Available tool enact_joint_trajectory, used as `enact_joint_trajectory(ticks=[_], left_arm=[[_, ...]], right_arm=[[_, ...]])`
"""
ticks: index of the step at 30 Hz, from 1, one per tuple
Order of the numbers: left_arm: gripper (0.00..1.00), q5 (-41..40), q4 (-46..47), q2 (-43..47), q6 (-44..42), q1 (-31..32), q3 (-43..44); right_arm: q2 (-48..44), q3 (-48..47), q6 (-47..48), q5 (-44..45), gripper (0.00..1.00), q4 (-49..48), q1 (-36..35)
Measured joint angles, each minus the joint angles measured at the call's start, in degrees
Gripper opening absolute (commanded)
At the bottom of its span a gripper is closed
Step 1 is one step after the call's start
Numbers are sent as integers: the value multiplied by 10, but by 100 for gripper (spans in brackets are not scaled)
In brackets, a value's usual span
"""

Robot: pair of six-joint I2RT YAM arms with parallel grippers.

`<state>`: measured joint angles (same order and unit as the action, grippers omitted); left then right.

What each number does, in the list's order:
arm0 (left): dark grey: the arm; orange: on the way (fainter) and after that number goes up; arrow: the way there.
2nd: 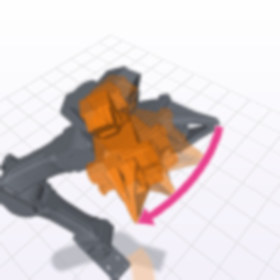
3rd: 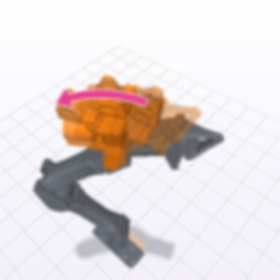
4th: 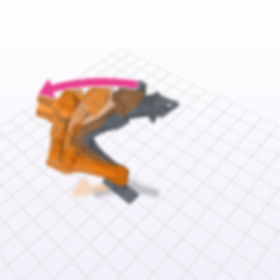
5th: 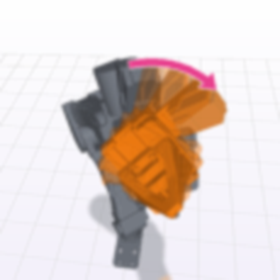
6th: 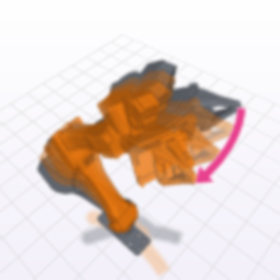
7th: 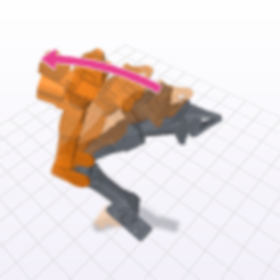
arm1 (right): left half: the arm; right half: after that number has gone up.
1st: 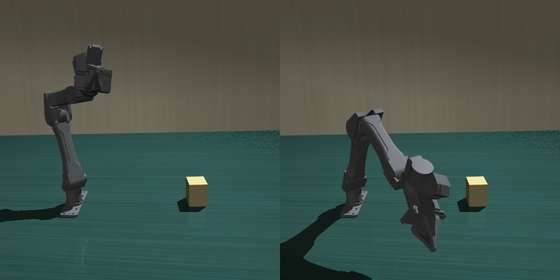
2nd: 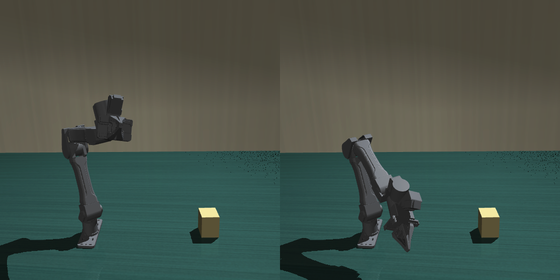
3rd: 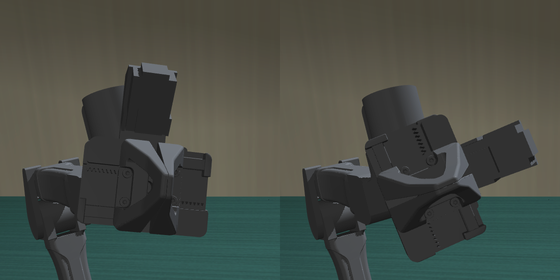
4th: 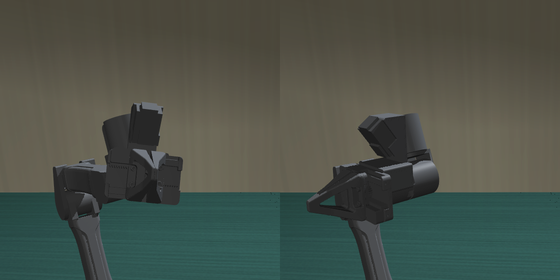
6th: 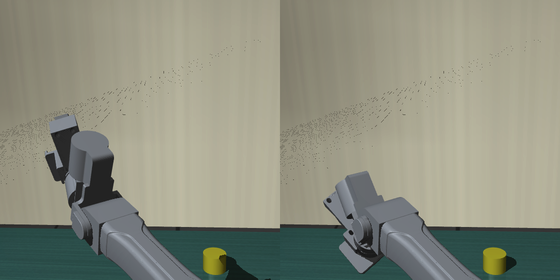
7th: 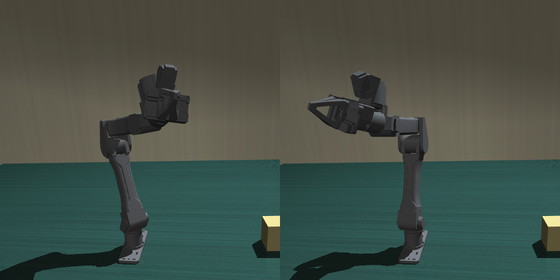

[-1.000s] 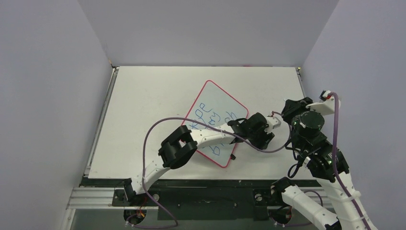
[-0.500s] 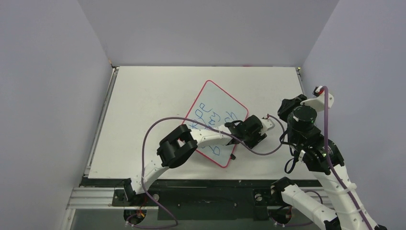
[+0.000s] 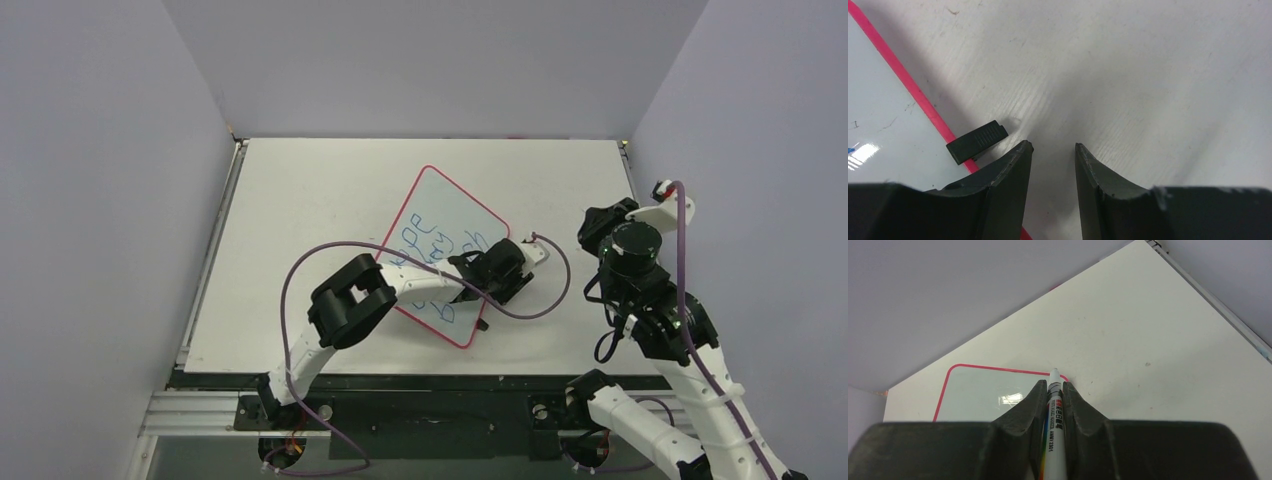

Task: Write a sentence on the whiteboard
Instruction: Move the whiteboard to the center of the board.

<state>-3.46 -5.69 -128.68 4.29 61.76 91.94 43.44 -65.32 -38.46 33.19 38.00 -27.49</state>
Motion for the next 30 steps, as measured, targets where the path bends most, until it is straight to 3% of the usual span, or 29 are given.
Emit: enact_joint_trajectory(ticks=[30], left_arm=[[34, -20, 25, 66, 16, -57, -104]], right_arm=[[7, 21, -15, -22, 0, -11, 0]])
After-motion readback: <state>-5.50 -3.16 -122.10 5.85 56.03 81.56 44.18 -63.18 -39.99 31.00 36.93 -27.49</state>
